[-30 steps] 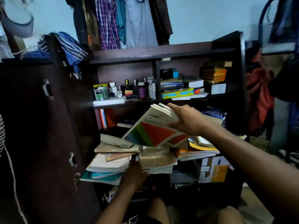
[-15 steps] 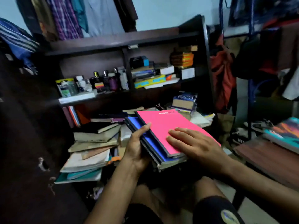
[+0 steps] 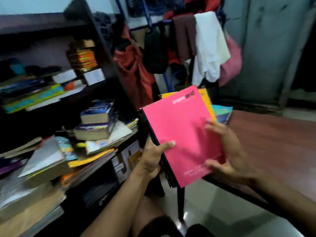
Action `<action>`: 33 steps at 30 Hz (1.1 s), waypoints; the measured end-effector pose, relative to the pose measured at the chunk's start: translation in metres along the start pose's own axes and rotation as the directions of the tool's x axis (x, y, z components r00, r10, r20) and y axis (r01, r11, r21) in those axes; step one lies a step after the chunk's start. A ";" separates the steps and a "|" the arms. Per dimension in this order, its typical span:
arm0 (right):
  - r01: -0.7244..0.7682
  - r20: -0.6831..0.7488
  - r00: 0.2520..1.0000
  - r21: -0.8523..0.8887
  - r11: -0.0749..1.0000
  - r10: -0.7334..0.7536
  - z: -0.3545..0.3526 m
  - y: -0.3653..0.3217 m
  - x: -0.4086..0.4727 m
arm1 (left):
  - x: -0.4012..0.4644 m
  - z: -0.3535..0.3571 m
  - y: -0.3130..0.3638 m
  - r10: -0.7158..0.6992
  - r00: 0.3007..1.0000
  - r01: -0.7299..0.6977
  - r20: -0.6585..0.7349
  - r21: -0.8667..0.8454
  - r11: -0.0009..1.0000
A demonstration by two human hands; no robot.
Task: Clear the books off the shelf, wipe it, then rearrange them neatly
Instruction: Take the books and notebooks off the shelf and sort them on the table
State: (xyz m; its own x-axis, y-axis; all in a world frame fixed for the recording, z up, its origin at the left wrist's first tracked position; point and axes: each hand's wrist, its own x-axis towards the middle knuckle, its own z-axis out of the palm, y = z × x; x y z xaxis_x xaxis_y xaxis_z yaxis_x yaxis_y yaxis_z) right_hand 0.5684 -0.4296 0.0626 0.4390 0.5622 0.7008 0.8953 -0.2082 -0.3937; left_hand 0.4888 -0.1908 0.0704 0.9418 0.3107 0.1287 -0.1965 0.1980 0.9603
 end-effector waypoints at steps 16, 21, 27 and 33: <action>-0.531 -0.157 0.785 0.328 0.781 0.600 0.006 0.132 -0.047 | 0.108 0.075 -0.101 0.023 1.000 -0.020 -0.013 0.193 0.981; -0.545 -0.272 0.746 0.277 0.792 0.608 0.007 0.104 -0.057 | 0.088 0.092 -0.085 0.043 0.997 -0.021 -0.068 0.288 0.957; -0.625 -0.236 0.703 0.245 0.741 0.671 0.012 0.080 -0.070 | 0.061 0.080 -0.087 -0.032 0.999 0.022 0.025 0.325 0.945; -0.665 -0.243 0.617 0.347 0.661 0.748 0.002 0.080 -0.076 | 0.060 0.088 -0.056 -0.052 0.968 -0.084 0.244 0.516 0.853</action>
State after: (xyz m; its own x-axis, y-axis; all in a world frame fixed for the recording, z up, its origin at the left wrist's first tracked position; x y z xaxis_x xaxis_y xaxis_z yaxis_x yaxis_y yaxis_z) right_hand 0.6064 -0.4877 -0.0232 0.9592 -0.0031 0.2827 0.2742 -0.2341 -0.9328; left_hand 0.5807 -0.2649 0.0457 0.9888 0.0637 0.1350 -0.1060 -0.3368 0.9356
